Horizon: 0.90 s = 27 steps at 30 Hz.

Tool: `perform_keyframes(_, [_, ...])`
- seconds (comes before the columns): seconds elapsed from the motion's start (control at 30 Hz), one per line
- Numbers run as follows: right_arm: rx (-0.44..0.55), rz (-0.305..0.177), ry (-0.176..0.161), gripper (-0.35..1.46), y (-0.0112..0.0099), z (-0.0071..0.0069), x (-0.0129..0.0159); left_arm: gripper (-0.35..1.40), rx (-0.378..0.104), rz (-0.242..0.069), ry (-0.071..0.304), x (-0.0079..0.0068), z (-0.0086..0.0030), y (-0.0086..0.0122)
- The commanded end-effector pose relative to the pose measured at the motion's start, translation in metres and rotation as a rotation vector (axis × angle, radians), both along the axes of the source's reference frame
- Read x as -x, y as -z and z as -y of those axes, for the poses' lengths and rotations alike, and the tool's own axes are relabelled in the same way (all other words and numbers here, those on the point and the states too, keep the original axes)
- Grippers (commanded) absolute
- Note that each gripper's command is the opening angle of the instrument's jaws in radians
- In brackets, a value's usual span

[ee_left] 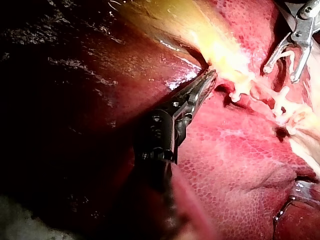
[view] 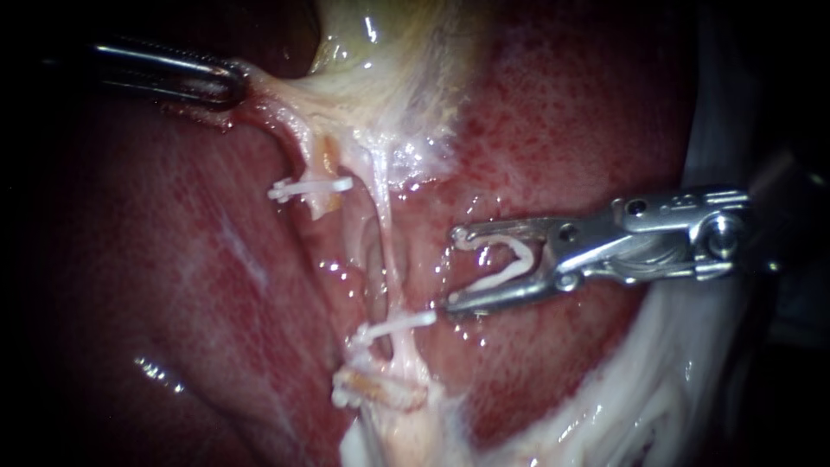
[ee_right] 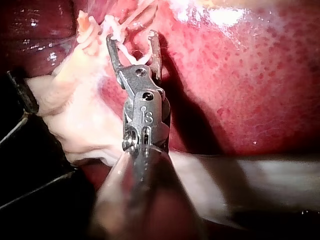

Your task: Clipping second clip right tube

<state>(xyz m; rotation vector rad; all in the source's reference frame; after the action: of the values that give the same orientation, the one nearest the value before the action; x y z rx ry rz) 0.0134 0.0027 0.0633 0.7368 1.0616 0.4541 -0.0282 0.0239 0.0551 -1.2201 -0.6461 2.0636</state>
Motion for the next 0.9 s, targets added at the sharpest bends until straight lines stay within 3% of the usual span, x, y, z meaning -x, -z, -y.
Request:
perform_keyframes(0.03, [-0.012, -0.005, 0.003, 0.5, -0.0006, 0.0002, -0.0004, -0.35, 0.0, 0.0, 0.0, 0.0, 0.0, 0.0])
perform_keyframes(0.37, [-0.117, -0.059, 0.013, 0.5, -0.0035, 0.0014, -0.0042, -0.35, 0.0, 0.0, 0.0, -0.0001, 0.0, 0.0])
perform_keyframes(0.63, [-0.165, -0.1, 0.022, 0.5, -0.004, 0.0016, -0.0057, -0.35, 0.0, 0.0, 0.0, -0.0001, 0.0, 0.0])
perform_keyframes(0.9, [-0.206, -0.14, 0.009, 0.5, -0.0039, 0.0016, -0.0061, -0.35, 0.0, 0.0, 0.0, -0.0001, 0.0, 0.0])
